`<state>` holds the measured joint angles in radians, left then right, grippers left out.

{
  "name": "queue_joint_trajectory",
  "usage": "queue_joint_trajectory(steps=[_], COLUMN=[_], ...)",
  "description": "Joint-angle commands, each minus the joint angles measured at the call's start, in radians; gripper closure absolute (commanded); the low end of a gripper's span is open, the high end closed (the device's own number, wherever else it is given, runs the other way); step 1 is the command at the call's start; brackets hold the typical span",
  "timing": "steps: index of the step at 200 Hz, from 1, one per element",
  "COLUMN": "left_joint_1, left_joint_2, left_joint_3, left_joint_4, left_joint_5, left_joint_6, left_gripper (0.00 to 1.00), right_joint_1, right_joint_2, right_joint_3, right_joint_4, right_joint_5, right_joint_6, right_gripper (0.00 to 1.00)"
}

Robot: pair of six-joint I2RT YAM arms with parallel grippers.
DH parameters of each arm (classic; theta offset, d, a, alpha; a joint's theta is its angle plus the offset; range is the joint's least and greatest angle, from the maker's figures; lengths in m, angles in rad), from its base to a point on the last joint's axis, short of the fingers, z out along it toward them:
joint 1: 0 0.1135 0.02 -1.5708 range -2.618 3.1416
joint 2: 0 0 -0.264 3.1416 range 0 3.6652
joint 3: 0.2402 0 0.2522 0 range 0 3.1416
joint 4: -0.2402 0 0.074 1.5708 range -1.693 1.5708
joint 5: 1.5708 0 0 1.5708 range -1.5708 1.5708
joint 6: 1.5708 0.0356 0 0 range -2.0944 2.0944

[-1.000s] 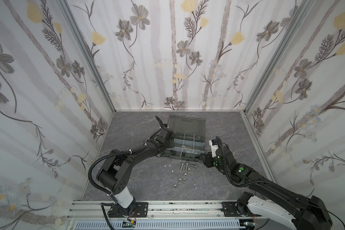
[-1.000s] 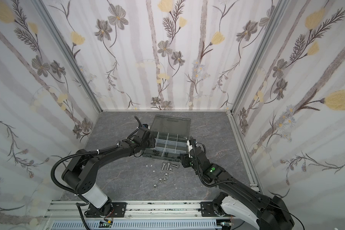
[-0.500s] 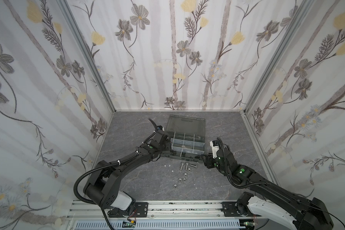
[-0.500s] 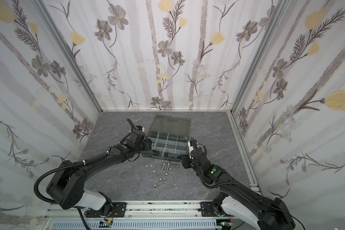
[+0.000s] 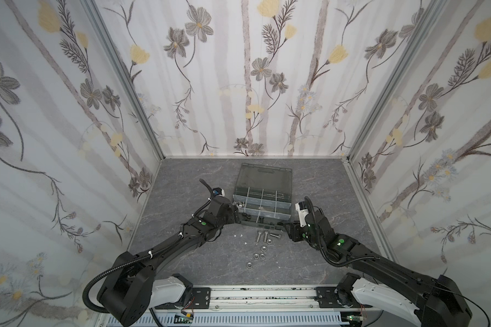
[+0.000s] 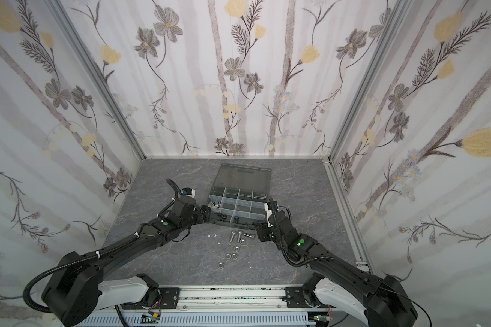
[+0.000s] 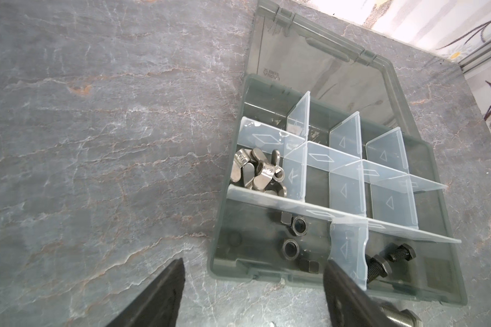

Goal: Sort the screws and nuts into containers
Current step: Pick up the screw from the center of the table.

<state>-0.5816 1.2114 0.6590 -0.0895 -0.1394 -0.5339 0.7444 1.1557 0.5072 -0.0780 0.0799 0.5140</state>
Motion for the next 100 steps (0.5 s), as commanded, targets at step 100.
queue_joint_trajectory(steps=[100], left_joint_1=[0.0], left_joint_2=[-0.239], left_joint_3=[-0.184], left_joint_4=[0.01], left_joint_5=[0.004], left_joint_6=[-0.114], left_gripper=[0.01], right_joint_1=[0.187], right_joint_2=[0.36], right_joint_3=[0.192], right_joint_4=[0.133], right_joint_5=[-0.066], right_joint_6=[0.021], right_gripper=[0.49])
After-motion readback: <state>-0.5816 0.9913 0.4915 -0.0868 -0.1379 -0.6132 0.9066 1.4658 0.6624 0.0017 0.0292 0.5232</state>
